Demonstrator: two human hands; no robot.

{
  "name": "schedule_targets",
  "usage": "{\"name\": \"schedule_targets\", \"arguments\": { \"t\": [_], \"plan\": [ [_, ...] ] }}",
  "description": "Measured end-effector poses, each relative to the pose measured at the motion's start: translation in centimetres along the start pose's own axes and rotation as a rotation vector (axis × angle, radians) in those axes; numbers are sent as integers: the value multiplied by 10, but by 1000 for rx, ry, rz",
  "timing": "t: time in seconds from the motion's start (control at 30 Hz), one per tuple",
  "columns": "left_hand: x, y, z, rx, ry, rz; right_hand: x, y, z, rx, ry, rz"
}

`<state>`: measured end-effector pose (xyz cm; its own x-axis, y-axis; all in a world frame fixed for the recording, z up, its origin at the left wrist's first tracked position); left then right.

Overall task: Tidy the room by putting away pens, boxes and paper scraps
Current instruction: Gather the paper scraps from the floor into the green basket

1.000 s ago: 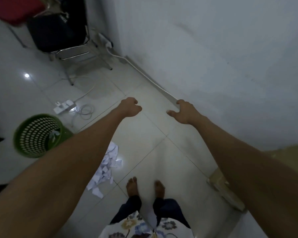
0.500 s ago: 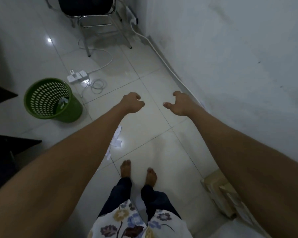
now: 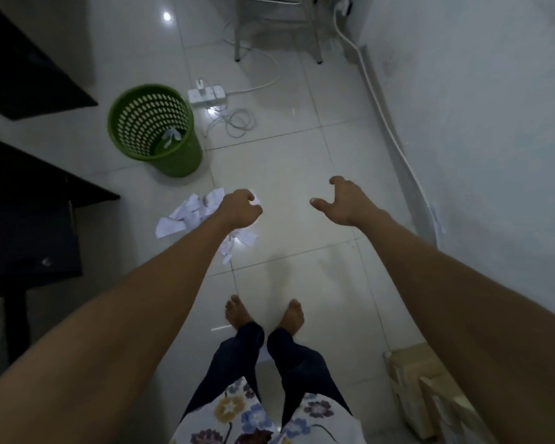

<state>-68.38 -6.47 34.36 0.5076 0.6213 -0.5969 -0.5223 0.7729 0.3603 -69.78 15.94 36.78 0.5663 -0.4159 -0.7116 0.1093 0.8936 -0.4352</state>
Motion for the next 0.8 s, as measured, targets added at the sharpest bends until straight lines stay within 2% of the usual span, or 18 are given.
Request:
{"name": "schedule_targets", "arguments": {
  "t": [0.4, 0.67, 0.8],
  "plan": [
    [-39, -125, -35, -187, 88, 250, 71, -83, -69, -128, -101, 2],
    [-43, -151, -86, -265, 150, 298, 109, -91, -128, -199, -192, 51],
    [-23, -176, -134, -291, 156, 343, 150, -79, -179, -246, -223, 86]
  ]
}}
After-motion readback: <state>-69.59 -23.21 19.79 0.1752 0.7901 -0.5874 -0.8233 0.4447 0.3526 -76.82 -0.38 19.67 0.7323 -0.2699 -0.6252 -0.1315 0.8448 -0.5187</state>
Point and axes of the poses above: each hand's wrist, its own z-axis away from the middle knuckle, its own x-axis out of the palm, y = z × x, the point moved 3 cm from there along -z, towards the middle knuckle, and after that the axes turned 8 degrees about -x, right-handed, at the moved point
